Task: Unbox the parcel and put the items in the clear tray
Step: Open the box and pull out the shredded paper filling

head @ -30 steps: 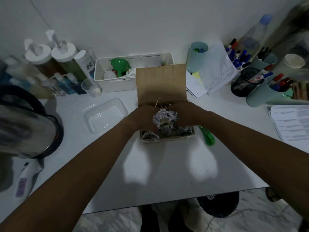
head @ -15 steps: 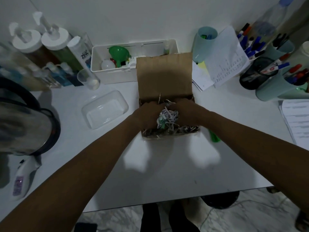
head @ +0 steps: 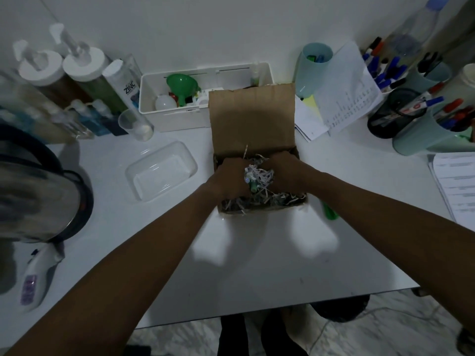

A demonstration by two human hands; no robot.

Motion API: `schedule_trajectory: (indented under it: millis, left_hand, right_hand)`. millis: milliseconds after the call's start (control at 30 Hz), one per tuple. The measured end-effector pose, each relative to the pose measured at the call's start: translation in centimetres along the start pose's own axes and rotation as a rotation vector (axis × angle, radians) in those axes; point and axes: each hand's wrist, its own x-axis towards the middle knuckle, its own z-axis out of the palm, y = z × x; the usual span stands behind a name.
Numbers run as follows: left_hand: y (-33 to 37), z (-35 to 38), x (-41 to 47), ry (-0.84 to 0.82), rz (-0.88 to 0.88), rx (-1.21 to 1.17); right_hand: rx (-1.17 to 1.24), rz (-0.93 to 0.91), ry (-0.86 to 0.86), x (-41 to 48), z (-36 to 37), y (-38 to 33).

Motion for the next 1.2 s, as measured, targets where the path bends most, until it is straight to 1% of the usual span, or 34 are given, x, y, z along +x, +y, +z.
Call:
schedule_trajectory:
  millis: [133, 200, 267, 333, 433, 600, 767, 867, 967, 1100, 1200]
  left_hand:
    - [0.0, -0.1, -0.4, 0.042, 0.035, -0.015]
    - [0.0, -1.1, -0.9, 0.085, 0.070, -0.123]
    - [0.0, -2.7, -1.4, 0.164, 0.063, -0.239]
    - [0.8, -4.4, -2.1, 0.180, 0.030, -0.226]
    - [2.6, -6.4, -3.5, 0.179, 0.029, -0.134]
    - [5.3, -7.3, -7.3, 0.151, 0.061, -0.104]
    - [6.6, -4.2, -11.7, 0.156, 0.076, -0.113]
    - [6.1, -1.4, -13.9, 0.140, 0.033, -0.109]
    - [5.2, 2.0, -15.3, 0.112, 0.034, -0.153]
    - [3.7, 5.3, -15.5, 0.087, 0.011, -0.265]
    - [2.6, 6.4, -14.3, 0.102, 0.011, -0.308]
  right_hand:
    - [0.069, 0.006, 0.018, -0.3, -0.4, 0.2]
    - [0.158, -0.010, 0.050, -0.6, -1.3, 0.0]
    - [0.208, 0.027, 0.068, -0.7, -2.5, -0.3]
    - [0.190, 0.068, 0.084, -0.8, -3.9, -0.9]
    - [0.106, 0.038, 0.128, -1.8, -5.9, -2.2]
    - [0.122, 0.005, 0.133, -5.7, -7.0, -5.5]
    - [0.131, -0.065, 0.130, -10.4, -4.4, -7.3]
    - [0.147, -0.080, 0.078, -12.2, -1.5, -7.3]
    - [0.182, -0.098, 0.013, -13.4, 1.6, -6.9]
    - [0.182, -0.097, -0.011, -13.5, 4.7, -5.6]
    - [0.165, -0.115, 0.026, -12.5, 5.7, -4.3]
